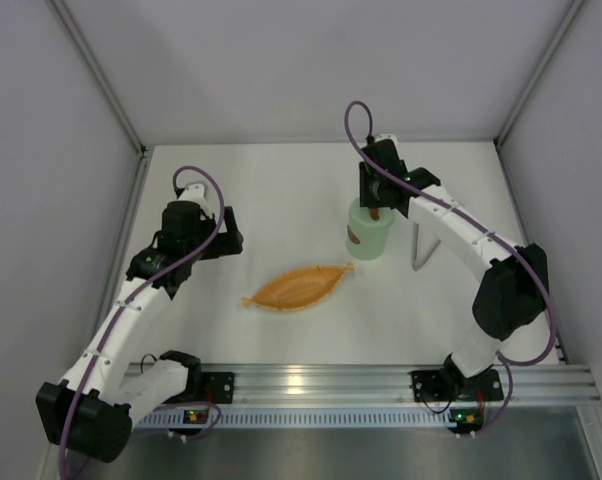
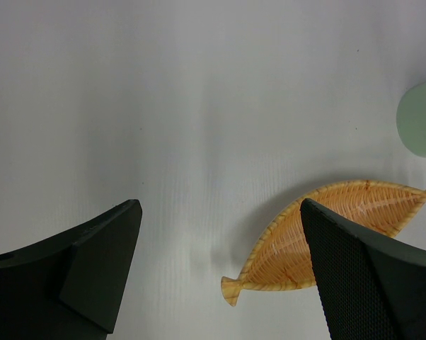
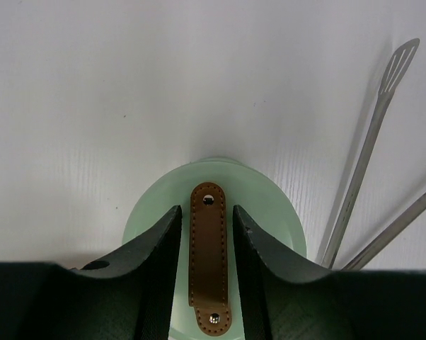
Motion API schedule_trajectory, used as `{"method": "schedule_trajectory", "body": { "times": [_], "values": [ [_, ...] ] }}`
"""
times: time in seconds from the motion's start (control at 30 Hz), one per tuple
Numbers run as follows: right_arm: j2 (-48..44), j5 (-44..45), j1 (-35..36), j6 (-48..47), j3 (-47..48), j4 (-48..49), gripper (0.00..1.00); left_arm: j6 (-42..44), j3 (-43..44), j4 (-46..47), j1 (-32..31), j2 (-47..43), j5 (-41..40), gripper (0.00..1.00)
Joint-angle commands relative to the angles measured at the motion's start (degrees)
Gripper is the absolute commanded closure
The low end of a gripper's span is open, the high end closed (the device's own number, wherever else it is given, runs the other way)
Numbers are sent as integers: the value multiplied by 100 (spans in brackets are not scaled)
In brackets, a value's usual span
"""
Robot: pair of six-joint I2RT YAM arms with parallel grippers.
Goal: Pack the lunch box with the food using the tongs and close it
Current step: Close the box lid on the packing box.
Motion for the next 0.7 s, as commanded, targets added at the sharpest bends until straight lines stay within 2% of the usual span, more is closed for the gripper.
{"method": "schedule_trajectory", "body": {
  "times": [0.0, 0.37, 0.67],
  "values": [
    [165, 25, -89, 152, -682, -1203, 66, 2, 88, 64, -21, -59, -67, 1],
    [-591, -18, -71, 231, -631, -1045, 62, 10, 88, 64, -12, -33, -84, 1],
    [-969, 139, 8, 258, -349, -1466, 60, 2, 88, 55, -12, -24, -93, 1]
  ]
}}
